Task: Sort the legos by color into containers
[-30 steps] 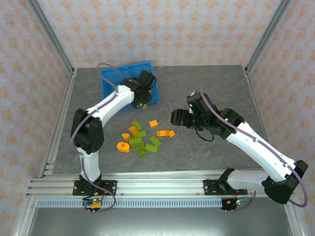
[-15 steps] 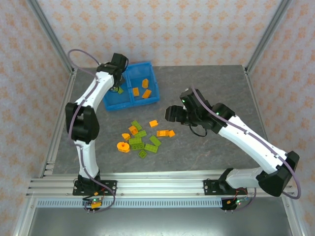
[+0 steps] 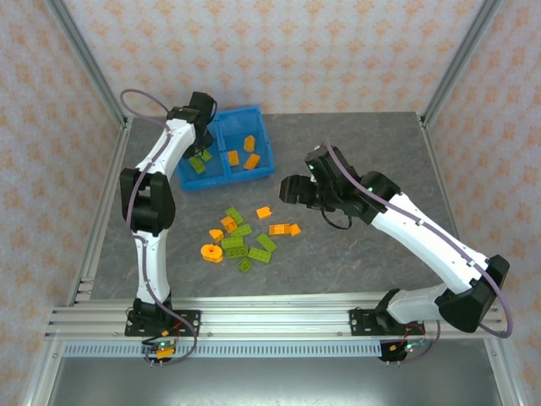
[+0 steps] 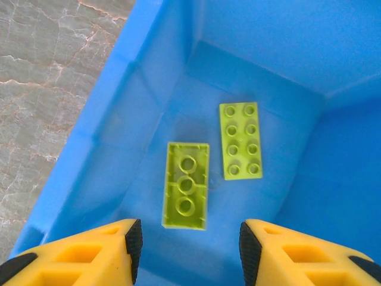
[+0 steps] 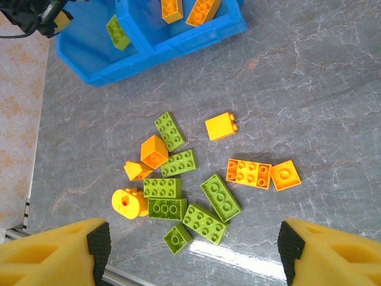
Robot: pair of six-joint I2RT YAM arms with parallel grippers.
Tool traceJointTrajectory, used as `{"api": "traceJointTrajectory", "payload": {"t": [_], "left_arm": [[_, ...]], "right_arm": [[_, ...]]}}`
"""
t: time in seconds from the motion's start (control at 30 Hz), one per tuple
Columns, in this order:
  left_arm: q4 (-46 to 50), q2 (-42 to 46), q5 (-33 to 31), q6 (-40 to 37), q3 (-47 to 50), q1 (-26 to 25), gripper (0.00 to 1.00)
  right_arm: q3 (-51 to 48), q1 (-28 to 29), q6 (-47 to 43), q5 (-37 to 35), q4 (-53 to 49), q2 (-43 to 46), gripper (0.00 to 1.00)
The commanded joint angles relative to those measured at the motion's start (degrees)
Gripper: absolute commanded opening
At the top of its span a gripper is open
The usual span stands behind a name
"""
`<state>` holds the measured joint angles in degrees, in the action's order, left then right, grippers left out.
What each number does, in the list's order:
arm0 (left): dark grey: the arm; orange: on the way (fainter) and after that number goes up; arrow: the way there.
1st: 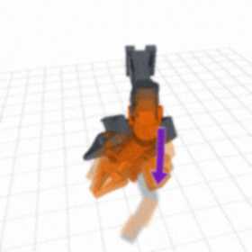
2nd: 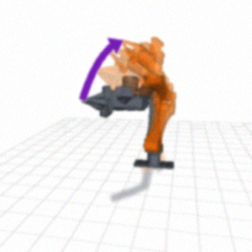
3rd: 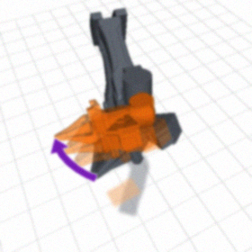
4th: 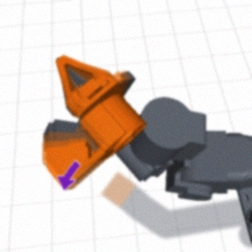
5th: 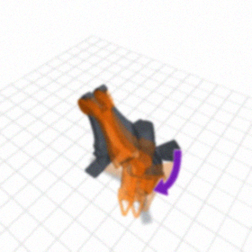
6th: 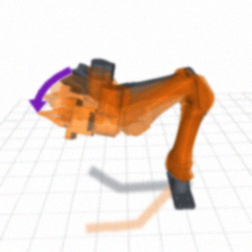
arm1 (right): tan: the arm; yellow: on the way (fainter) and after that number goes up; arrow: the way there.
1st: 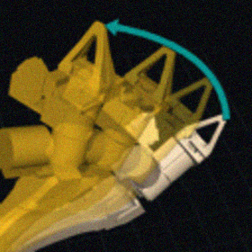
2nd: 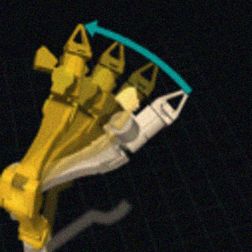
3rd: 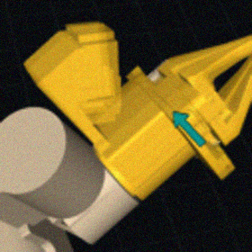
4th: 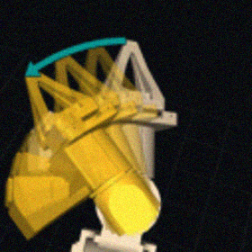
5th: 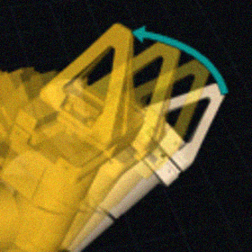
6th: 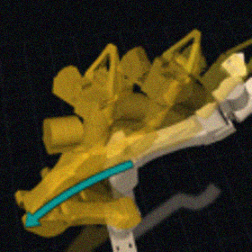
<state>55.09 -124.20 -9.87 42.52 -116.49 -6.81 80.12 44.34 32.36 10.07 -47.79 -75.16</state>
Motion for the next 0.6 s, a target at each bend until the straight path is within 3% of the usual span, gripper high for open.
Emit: {"api": "traceJointTrajectory", "payload": {"t": [0.0,0.13,0.23,0.37,0.5,0.57], "left_arm": [[2.0,8.2,2.8,0.6,-1.3,-0.1,0.49],[-0.6,20.8,8.8,-1.3,3.2,-0.4,0.49],[-5.5,32.5,13.6,-7.8,10.4,-1.3,0.49],[-9.8,47.8,22.2,-24.6,22.2,-3.6,0.52],[-3.8,61.0,24.6,-41.1,34.1,-7.6,0.56],[-0.2,67.6,27.3,-46.1,40.4,-8.4,0.65]], "right_arm": [[2.1,0.4,0.3,-2.2,-0.8,-2.1,0.76],[2.2,0.4,0.7,-2.9,-2.5,-6.7,0.76],[3.8,0.5,0.4,-1.2,-3.3,-12.6,0.76],[7.1,1.8,-2.4,0.6,-2.4,-21.2,0.76],[11.4,3.2,-8.6,0.5,-2.5,-30.3,0.76],[13.1,3.2,-10.3,0.3,-2.8,-34.0,0.76]]}}
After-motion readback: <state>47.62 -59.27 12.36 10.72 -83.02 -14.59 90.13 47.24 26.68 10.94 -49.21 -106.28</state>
